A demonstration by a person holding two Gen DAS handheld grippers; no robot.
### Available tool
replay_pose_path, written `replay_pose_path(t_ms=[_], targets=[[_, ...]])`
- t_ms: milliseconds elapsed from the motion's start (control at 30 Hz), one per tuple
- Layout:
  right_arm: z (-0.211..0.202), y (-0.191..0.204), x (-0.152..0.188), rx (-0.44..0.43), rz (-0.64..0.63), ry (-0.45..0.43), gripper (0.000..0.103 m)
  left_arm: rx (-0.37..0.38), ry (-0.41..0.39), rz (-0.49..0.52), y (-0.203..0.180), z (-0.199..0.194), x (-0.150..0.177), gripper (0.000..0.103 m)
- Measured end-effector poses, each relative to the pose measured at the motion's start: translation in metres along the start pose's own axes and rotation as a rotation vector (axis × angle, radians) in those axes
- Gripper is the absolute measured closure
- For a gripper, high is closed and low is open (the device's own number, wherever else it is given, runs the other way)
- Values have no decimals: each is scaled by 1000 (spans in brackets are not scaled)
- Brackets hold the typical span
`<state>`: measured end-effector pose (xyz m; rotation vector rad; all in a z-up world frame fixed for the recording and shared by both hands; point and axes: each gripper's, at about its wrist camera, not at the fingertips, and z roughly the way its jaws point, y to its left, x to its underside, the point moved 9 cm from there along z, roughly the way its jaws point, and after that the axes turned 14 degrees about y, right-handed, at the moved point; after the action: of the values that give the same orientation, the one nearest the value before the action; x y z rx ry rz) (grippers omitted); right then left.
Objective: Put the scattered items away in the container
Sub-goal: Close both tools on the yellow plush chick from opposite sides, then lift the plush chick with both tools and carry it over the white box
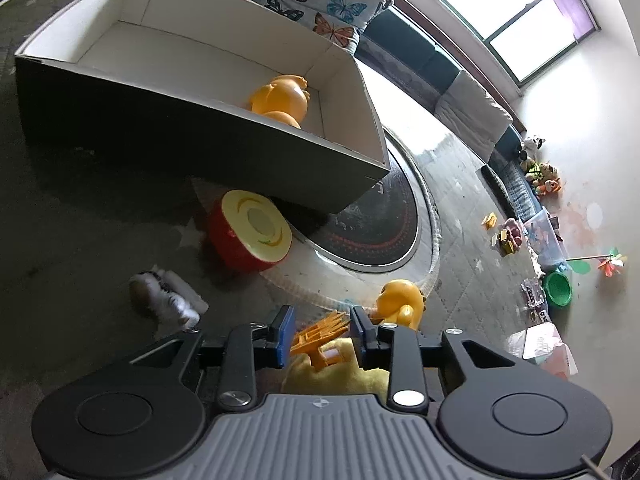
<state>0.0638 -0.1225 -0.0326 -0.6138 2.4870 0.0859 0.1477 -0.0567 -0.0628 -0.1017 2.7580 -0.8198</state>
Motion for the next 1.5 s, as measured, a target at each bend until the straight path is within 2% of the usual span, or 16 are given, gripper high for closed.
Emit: replay_pose_path(t_ms=[167, 367, 433, 600, 667, 933, 1133, 1500], targets=[[1, -2, 0, -2, 11, -2, 63, 62, -26, -73, 2, -10, 3, 67], [2, -3, 1, -9, 17, -2, 62, 93, -40, -158, 8, -16, 8, 66], [2, -4, 2, -8, 16, -1, 62, 121, -36, -156, 6, -20, 13, 66], [3, -3, 1, -6, 12, -4, 61, 99, -33, -136, 3, -14, 14, 66], [4, -3, 1, -6, 13, -3, 62, 87, -12, -151, 4, -6, 16, 66], [9, -4, 0, -11, 27, -4, 58, 112, -32, -250, 12, 2, 13, 65], [16, -4, 1, -27, 44, 3, 57, 125, 8, -277, 17, 17, 7, 61], [7, -3, 0, -36, 57, -25, 58, 131, 8, -230, 12, 5, 3, 62]])
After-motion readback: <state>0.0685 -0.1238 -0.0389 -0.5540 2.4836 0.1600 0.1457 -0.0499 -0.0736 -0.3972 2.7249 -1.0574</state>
